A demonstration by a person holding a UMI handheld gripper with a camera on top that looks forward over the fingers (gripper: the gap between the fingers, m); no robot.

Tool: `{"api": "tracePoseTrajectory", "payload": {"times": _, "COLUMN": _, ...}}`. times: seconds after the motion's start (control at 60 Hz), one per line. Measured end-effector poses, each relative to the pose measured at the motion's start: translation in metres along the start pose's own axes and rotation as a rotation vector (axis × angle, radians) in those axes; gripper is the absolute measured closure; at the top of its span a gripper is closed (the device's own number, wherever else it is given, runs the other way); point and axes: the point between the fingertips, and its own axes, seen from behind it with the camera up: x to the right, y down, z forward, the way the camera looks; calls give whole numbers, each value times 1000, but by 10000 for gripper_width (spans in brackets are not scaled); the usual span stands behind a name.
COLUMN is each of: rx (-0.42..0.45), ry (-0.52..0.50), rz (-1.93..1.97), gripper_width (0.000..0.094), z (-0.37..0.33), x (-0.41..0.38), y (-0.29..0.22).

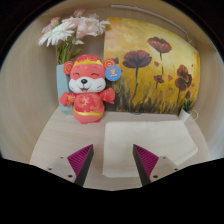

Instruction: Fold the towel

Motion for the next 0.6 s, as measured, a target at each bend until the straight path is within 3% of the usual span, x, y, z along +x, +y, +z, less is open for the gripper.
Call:
{"api": "tracePoseTrajectory", "payload": {"times": 0.133, "rx": -59, "ry": 34, "rz": -31, "gripper_width": 276, "z": 38, "x": 1, "y": 5}}
{"api": "tracePoseTrajectory", "payload": {"times": 0.183, "rx": -56, "ry": 49, "rz": -32, "gripper_width": 383, "z": 43, "x": 4, "y": 3}}
{"api": "tracePoseTrajectory", "payload": {"times": 0.217, "rx": -64, "ry": 73, "rz": -23, "gripper_width": 505, "z": 44, "x": 10, "y": 6}}
{"api": "tracePoseTrajectory", "payload": {"times": 0.283, "rx": -59, "ry": 74, "rz": -20, "gripper_width": 598, "z": 44, "x": 12, "y": 5}}
{"api": "tracePoseTrajectory", "payload": {"times": 0.367, "rx": -66, "ry": 107, "rz": -53, "gripper_width": 833, "z": 44, "x": 27, "y": 7}}
{"api": "tracePoseTrajectory", "payload": {"times": 0.6, "rx": -111, "ry": 90, "rz": -56, "gripper_width": 896, "z": 42, "x": 27, "y": 7}}
